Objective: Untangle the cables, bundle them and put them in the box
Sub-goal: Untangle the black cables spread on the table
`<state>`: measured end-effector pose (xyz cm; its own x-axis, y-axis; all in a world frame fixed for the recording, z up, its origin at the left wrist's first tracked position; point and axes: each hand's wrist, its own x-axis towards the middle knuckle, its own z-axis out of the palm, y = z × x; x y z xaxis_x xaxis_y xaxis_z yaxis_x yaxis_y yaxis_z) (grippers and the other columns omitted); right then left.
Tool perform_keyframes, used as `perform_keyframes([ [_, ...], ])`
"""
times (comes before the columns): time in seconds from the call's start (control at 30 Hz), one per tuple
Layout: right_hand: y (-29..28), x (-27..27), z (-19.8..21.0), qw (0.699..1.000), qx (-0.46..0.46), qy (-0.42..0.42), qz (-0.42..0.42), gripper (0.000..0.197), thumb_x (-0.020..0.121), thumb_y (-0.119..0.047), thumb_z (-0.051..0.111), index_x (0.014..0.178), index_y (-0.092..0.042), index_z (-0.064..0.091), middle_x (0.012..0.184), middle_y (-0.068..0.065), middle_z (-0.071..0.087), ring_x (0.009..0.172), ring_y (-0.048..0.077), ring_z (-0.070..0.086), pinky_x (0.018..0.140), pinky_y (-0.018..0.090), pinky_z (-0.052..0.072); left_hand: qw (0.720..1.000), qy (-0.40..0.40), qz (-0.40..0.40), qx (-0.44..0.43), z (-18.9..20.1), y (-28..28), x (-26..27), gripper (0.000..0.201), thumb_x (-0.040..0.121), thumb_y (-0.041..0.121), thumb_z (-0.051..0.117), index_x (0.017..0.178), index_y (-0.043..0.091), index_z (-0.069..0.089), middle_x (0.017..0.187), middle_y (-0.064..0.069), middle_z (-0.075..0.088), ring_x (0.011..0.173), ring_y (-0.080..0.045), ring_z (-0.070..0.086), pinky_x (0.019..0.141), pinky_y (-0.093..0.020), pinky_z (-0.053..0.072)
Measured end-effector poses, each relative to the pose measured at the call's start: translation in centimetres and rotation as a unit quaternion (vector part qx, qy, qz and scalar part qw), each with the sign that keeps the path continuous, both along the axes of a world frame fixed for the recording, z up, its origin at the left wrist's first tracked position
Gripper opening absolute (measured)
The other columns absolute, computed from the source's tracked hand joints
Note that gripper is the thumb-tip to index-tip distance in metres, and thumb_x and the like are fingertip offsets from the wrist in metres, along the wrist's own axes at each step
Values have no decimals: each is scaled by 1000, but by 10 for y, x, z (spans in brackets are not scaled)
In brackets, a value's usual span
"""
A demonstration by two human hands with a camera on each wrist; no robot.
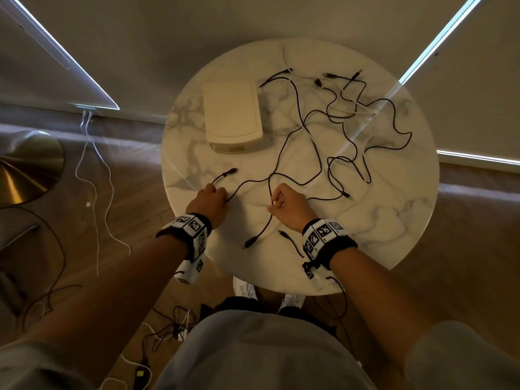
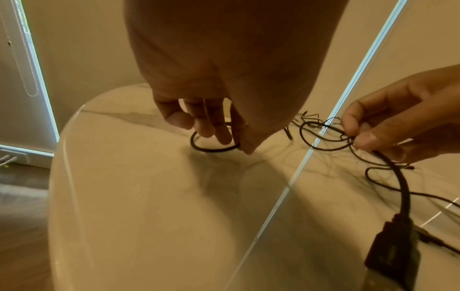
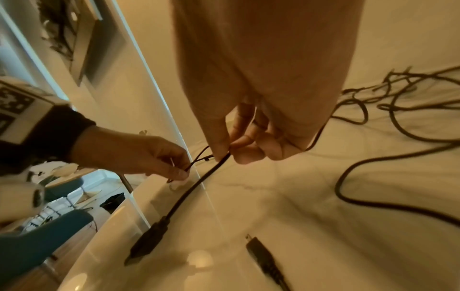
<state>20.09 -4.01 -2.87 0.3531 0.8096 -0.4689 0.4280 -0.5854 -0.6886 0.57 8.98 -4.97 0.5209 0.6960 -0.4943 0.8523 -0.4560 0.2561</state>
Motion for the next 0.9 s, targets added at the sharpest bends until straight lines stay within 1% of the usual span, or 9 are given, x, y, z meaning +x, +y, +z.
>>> perform_keyframes([
  [0.07, -1, -3, 4, 999, 20, -11, 25, 10, 88, -12, 70, 93, -17, 64, 81, -1, 62, 72, 13, 59, 68, 21, 44, 999, -16, -19, 35, 3, 0, -2, 27, 97, 32, 48, 121, 21, 56, 123, -8, 53, 111, -30, 50, 89, -44, 47],
  [0.17, 4, -6, 11, 997, 36, -43, 45, 5, 90, -17, 68, 93, -17, 72, 74, -11, 55, 69, 5, 53, 69, 22, 43, 993, -86, -9, 81, 17, 1, -1, 24, 100, 38, 43, 114, 25, 57, 108, -1, 67, 102, -27, 55, 90, -43, 42],
  [0.23, 10, -8, 17, 997, 45, -49, 45, 16, 94, -24, 63, 91, -13, 74, 74, -9, 60, 70, 6, 55, 70, 28, 46, 986, -129, -15, 106, 29, 1, 2, 23, 100, 40, 43, 113, 28, 58, 102, 4, 69, 98, -23, 57, 91, -43, 40],
  [0.33, 22, -14, 27, 1000, 26, 1, 16, 37, 100, -38, 53, 95, -10, 77, 95, 4, 74, 91, 20, 65, 86, 36, 51, 974, -176, -46, 135, 46, -4, 4, 24, 100, 40, 45, 114, 30, 60, 101, 8, 68, 97, -17, 60, 92, -38, 35],
  [0.4, 31, -19, 34, 998, 17, 59, -19, 42, 103, -41, 46, 102, -15, 79, 99, -3, 72, 97, 16, 62, 93, 34, 46, 970, -191, -66, 138, 53, -9, 5, 23, 100, 39, 46, 115, 30, 61, 100, 10, 67, 95, -14, 61, 91, -35, 33],
  [0.5, 41, -24, 38, 984, 38, 136, -108, 31, 100, -33, 56, 100, -12, 79, 74, -14, 62, 76, 8, 55, 76, 27, 46, 968, -202, -86, 122, 58, -16, 3, 23, 100, 38, 47, 115, 29, 61, 99, 11, 65, 91, -13, 61, 87, -33, 35],
  [0.6, 46, -25, 40, 961, 45, 209, -176, 16, 95, -21, 65, 91, -11, 77, 49, -17, 51, 58, 7, 44, 55, 20, 35, 971, -198, -96, 99, 57, -20, -2, 23, 100, 40, 46, 113, 28, 61, 97, 12, 65, 89, -13, 61, 88, -34, 37],
  [0.77, 52, -20, 47, 957, 52, 225, -177, 17, 92, -25, 66, 81, -17, 76, 53, -6, 44, 54, 12, 36, 50, 24, 32, 966, -209, -125, 82, 54, -24, -12, 23, 100, 40, 46, 110, 26, 62, 99, 10, 67, 94, -15, 60, 97, -39, 38],
  [0.9, 57, -7, 55, 948, 95, 239, -187, 22, 93, -25, 59, 80, -16, 75, 61, 1, 44, 58, 14, 40, 53, 26, 33, 960, -223, -135, 104, 52, -22, -13, 31, 101, 37, 45, 129, 28, 54, 129, 6, 60, 124, -17, 51, 110, -41, 27],
])
